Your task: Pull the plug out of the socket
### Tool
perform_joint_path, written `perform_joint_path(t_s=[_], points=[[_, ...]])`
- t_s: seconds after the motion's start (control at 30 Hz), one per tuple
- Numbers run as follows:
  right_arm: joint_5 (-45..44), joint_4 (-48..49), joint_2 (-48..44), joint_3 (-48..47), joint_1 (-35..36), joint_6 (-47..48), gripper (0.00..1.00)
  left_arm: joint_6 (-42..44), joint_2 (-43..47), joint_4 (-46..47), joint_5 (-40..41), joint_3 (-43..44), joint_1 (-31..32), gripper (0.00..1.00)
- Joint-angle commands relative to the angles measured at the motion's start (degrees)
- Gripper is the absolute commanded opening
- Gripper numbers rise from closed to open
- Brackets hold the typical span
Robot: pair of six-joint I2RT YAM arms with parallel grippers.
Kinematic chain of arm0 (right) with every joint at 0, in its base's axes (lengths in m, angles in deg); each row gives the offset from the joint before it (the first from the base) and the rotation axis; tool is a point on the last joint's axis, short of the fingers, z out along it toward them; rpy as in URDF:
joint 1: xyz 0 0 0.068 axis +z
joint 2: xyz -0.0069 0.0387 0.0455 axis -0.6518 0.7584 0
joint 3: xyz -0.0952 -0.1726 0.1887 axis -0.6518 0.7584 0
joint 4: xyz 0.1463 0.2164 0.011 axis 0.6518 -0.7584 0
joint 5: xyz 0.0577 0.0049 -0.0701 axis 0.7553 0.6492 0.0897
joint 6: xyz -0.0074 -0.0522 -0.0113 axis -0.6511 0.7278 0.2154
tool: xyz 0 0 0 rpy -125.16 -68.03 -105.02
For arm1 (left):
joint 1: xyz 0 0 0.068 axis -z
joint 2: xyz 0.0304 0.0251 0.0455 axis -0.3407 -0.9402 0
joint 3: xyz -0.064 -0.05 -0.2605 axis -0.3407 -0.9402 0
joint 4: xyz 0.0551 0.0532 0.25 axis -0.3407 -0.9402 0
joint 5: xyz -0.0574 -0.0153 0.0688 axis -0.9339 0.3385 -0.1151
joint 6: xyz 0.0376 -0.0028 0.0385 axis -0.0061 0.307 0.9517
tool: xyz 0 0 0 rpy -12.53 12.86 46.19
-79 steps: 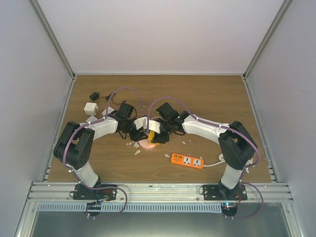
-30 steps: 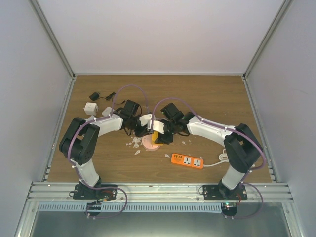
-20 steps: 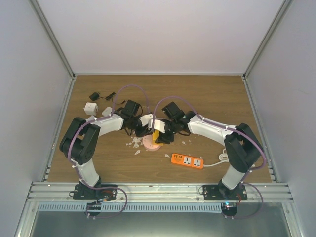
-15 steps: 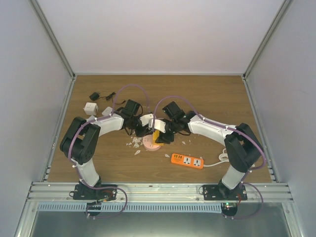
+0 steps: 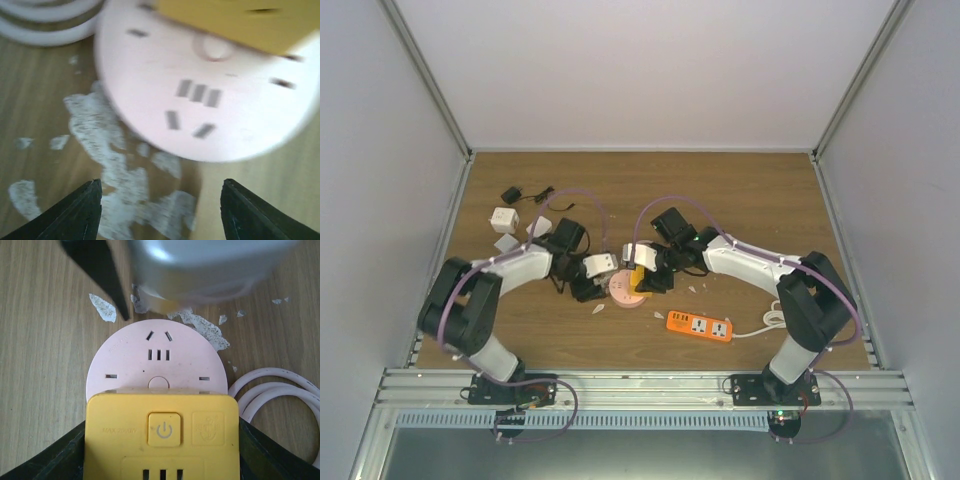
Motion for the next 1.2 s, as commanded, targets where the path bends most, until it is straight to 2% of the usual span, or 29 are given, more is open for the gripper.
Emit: perform_joint_path(t_s=[0.0, 0.27, 0.53, 0.9, 1.17], points=[[2.99, 3.36, -2.15, -0.98, -0.09, 0.4, 0.29, 8.89, 8.44, 2.06, -9.14, -4.54, 0.46, 0.64], [3.7, 2.94, -2.27, -0.98, -0.12, 0.49, 0.29, 10.29, 9.6, 6.25, -14.44, -5.49, 0.95, 0.56], [3.67, 2.91, -2.51, -0.88, -0.07, 0.31, 0.29, 8.99, 5.25, 7.2, -12.78, -3.78, 3.49, 0.54], [6.11, 2.11, -2.28, -2.36, -0.1, -0.33, 0.29, 8.35, 0.92, 7.55, -6.23, -5.33, 4.3, 0.5], [6.41, 1.91, -1.15, -2.45, 0.55, -0.57, 0.29, 5.9, 0.94, 7.82, -8.87, -3.59, 5.28, 0.5]])
